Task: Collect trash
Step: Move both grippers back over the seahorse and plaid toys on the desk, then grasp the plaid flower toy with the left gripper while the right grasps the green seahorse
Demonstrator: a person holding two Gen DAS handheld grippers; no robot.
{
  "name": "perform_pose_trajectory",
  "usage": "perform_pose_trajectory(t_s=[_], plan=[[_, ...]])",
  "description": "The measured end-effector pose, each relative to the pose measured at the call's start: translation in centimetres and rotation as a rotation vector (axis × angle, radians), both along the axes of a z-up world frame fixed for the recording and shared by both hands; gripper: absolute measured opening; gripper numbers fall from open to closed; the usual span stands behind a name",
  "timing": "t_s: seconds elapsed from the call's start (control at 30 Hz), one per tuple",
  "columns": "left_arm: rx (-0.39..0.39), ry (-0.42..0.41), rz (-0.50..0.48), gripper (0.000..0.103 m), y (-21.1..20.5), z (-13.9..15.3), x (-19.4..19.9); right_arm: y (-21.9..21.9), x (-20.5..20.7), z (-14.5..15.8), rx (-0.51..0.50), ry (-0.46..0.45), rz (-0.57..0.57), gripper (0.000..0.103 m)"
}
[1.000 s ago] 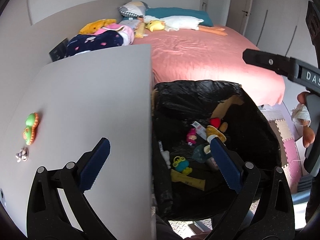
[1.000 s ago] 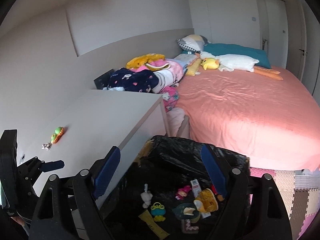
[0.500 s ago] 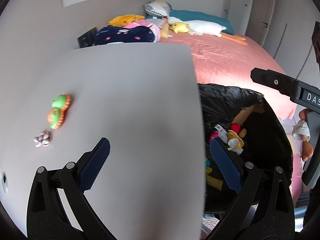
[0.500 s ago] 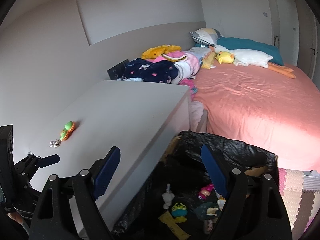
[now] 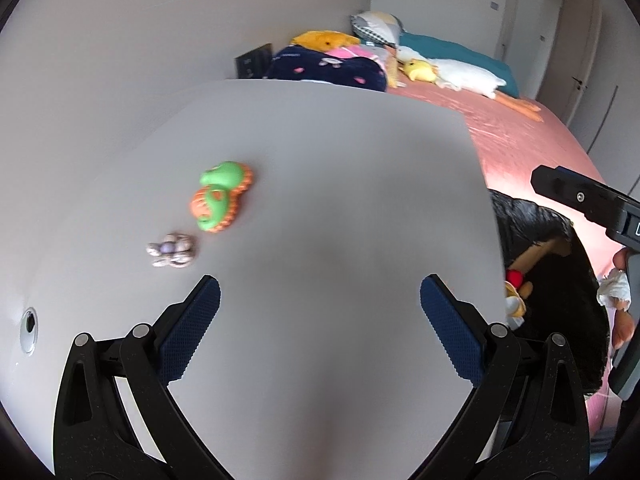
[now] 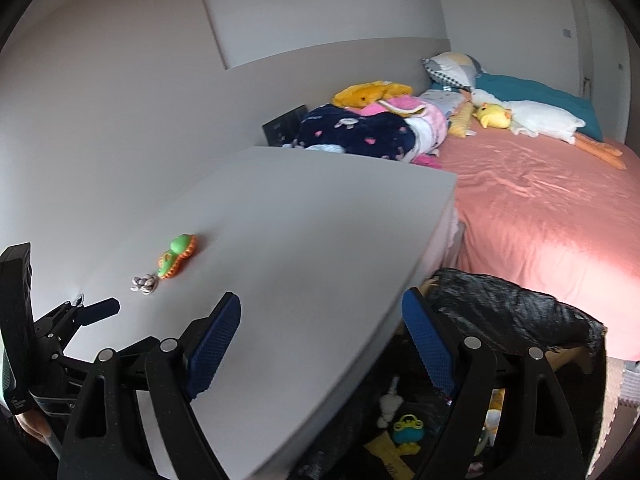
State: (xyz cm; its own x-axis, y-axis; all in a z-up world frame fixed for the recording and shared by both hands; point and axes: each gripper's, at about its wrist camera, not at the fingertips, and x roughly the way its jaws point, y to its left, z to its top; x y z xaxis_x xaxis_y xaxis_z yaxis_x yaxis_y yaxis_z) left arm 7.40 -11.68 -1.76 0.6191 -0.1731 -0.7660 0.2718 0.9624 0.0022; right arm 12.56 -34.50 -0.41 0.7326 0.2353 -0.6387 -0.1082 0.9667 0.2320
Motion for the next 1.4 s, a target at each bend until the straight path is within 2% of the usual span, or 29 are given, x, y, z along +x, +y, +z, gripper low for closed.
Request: perform_pose_trajectory(t_s=[0.47, 0.57, 1.03, 1.27, 1.4], plan=[[-0.005, 0.012, 0.141, 0.097, 6.5, -1.2, 2.6, 5.7, 2.7, -0.8, 0.010, 0.023, 0.094, 0.083], [0.015, 0.018, 0.184, 0.097, 7.5, -1.7, 3.4, 6.7, 3.2, -1.1, 0.007, 0.028, 0.105, 0.083], [0.050, 0.049, 0.220, 0.094, 10.0, -3.4, 5.9, 9.3, 5.4, -1.7, -0.003, 0.044, 0.127, 0.083], [0.038, 0.094, 0.204, 0.072, 10.1, -4.3, 7.3, 10.5, 6.5, -2.2, -0.009, 0.056, 0.135, 0.083], [0.027, 0.087, 0.213, 0.059, 10.6, -4.2, 7.3, 11.3, 7.0, -2.2, -0.013, 0.057, 0.145, 0.083]])
